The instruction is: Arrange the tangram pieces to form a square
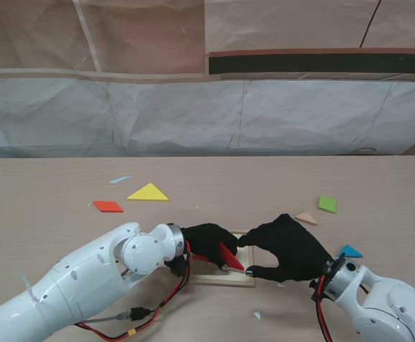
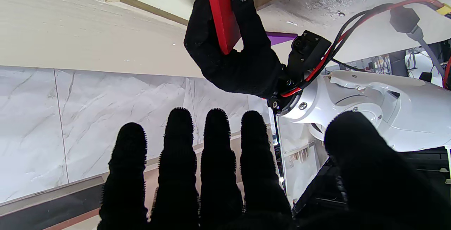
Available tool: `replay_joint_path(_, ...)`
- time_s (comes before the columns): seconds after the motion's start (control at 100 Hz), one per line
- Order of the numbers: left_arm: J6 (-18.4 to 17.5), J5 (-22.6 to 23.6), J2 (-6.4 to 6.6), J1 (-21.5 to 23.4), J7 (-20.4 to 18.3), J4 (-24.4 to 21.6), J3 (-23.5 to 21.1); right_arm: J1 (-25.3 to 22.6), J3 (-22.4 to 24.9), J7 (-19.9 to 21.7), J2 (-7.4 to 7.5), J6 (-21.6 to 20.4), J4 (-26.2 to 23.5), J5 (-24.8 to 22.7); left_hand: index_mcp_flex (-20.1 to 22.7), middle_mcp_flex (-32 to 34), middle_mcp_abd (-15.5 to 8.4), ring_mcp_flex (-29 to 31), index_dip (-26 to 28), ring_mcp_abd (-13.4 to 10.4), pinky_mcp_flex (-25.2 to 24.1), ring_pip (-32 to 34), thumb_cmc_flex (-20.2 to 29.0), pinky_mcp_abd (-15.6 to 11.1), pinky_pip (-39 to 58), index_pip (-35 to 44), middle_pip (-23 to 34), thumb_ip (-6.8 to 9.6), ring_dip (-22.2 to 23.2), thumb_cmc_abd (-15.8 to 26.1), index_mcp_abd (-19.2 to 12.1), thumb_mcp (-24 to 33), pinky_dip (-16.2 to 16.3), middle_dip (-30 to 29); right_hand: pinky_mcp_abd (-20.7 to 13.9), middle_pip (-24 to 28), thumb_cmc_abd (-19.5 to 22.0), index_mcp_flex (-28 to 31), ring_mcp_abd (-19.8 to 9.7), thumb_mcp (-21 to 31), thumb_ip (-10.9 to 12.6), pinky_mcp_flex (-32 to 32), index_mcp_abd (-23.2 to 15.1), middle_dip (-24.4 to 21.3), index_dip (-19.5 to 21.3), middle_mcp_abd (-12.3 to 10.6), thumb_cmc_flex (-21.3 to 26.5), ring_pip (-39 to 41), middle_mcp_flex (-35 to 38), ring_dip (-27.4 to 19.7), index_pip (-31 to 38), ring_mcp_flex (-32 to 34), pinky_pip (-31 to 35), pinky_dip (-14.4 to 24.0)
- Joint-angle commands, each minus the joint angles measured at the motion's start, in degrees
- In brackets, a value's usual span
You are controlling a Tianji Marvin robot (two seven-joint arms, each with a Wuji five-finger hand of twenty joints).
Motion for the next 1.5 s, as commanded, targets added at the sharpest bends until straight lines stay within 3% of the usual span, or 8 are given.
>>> replay_joint_path(0.0, 0.7, -0.9, -0.9, 0.4, -0.4, -0.4, -0.3, -0.4, -0.1, 0.5, -0.25, -0.1, -0.5, -0.4, 1.6, 1.3, 1.0, 3.2, 0.2, -1.3, 3.3, 5.1, 5.1, -3.4, 4.3, 4.5, 1.9, 2.52, 0.1, 1.3, -2.9, 2.1, 0.0, 1.4, 0.4, -0.7, 2.1, -0.8, -0.4, -1.2, 0.0, -1.2, -0.8, 0.0, 0.0, -0.3, -1.1, -1.3, -1.5, -0.3, -0.4, -0.8, -0.5, 0.0)
replay_joint_path(0.42, 1.9, -1.3, -0.61, 0.6, -1.5, -0.5, 0.6, -0.2, -0.2, -0.2, -0.31, -0.1, 0.1, -0.5, -1.6, -2.9, -0.2, -1.5, 0.0, -0.4, -2.3, 1.7, 2.6, -1.8, 1.0, 2.0, -0.2, 1.92, -0.3, -0.1, -3.2, 1.0, -1.3, 0.9, 0.4, -0.7, 2.1, -0.7, -0.4, -1.2, 0.0, -1.2, -0.9, 0.1, 0.0, -0.3, -1.1, -1.3, -1.5, -0.3, -0.3, -0.8, -0.5, 0.0)
replay_joint_path(0.62, 2.6, 0.2, 0.2, 0.9, -2.6, -1.6, 0.2, -0.1, -0.3, -0.3, -0.31, -0.1, 0.2, -0.6, -4.8, -13.3, -1.9, -7.9, 3.2, -0.9, -9.0, -3.1, -4.2, -0.4, -4.9, -3.6, 8.4, 0.77, 1.5, -0.3, -2.8, 5.8, 1.6, -6.7, 0.4, -0.7, 2.1, -0.7, -0.3, -1.2, 0.0, -1.1, -0.8, 0.1, 0.0, -0.3, -1.1, -1.3, -1.4, -0.3, -0.3, -0.7, -0.5, 0.0)
replay_joint_path(0.72, 2.9, 1.3, 0.67, 0.8, -3.3, -2.1, 0.3, -0.1, -0.4, -0.4, -0.31, -0.2, 0.2, -0.6, -7.3, -18.0, -4.4, -14.1, 4.6, -0.1, -17.7, -8.3, -8.3, 1.5, -9.2, -5.8, 9.1, 1.6, 0.5, 1.6, -4.1, 6.0, 2.9, -12.4, 0.4, -0.7, 2.1, -0.7, -0.4, -1.2, 0.0, -1.1, -0.9, 0.1, 0.0, -0.3, -1.1, -1.3, -1.4, -0.3, -0.3, -0.8, -0.5, 0.0)
replay_joint_path(0.86, 2.3, 3.0, 1.02, 0.4, -3.4, -2.3, 0.4, 0.0, -0.4, -0.1, -0.28, -0.3, 0.2, -0.5, -9.3, -20.6, -5.5, -16.6, 5.4, -0.6, -20.5, -10.6, -13.1, 0.8, -10.9, -8.1, 7.6, 3.9, 0.3, 3.3, -4.2, 6.5, 3.6, -13.4, 0.5, -0.7, 2.1, -0.7, -0.4, -1.2, 0.0, -1.1, -0.8, 0.1, 0.0, -0.3, -1.1, -1.3, -1.4, -0.3, -0.3, -0.7, -0.5, 0.0)
replay_joint_path(1.14, 2.1, 3.2, 1.05, 0.1, -3.5, -2.8, -0.5, 0.1, -0.6, 0.2, -0.25, 0.1, 0.2, -0.3, -9.4, -20.0, -5.0, -14.1, 5.7, -1.1, -18.2, -10.2, -12.0, 1.1, -10.5, -9.1, 7.7, 4.24, 0.5, 4.3, -3.5, 7.1, 4.0, -13.6, 0.5, -0.8, 2.1, -0.7, -0.4, -1.2, 0.0, -1.1, -0.9, 0.1, 0.0, -0.3, -1.1, -1.4, -1.4, -0.3, -0.3, -0.8, -0.5, 0.1)
replay_joint_path(1.26, 2.5, 3.3, 0.81, 0.3, -2.8, -2.9, -0.8, 0.2, -0.7, 0.2, -0.26, 0.2, 0.2, -0.3, -8.2, -17.6, -3.8, -10.1, 5.1, 0.2, -13.5, -7.0, -9.3, 0.3, -7.2, -9.0, 8.6, 2.46, 1.1, 4.2, -3.7, 4.4, 4.9, -13.8, 0.5, -0.8, 2.1, -0.6, -0.4, -1.2, 0.0, -1.1, -0.9, 0.1, 0.0, -0.4, -1.1, -1.4, -1.4, -0.3, -0.3, -0.7, -0.5, 0.1)
replay_joint_path(1.49, 2.7, 4.5, 0.82, 0.2, -2.3, -2.9, -0.8, 0.4, -0.8, -0.2, -0.28, 0.0, 0.2, -0.5, -4.8, -14.3, -2.8, -6.4, 4.6, 2.3, -9.5, -3.3, -4.5, 0.6, -2.5, -6.9, 8.3, 2.62, 0.3, 4.5, -7.7, -4.8, 4.6, -14.5, 0.5, -0.8, 2.1, -0.6, -0.4, -1.2, 0.0, -1.2, -0.9, 0.1, 0.0, -0.3, -1.1, -1.4, -1.4, -0.3, -0.3, -0.7, -0.5, 0.1)
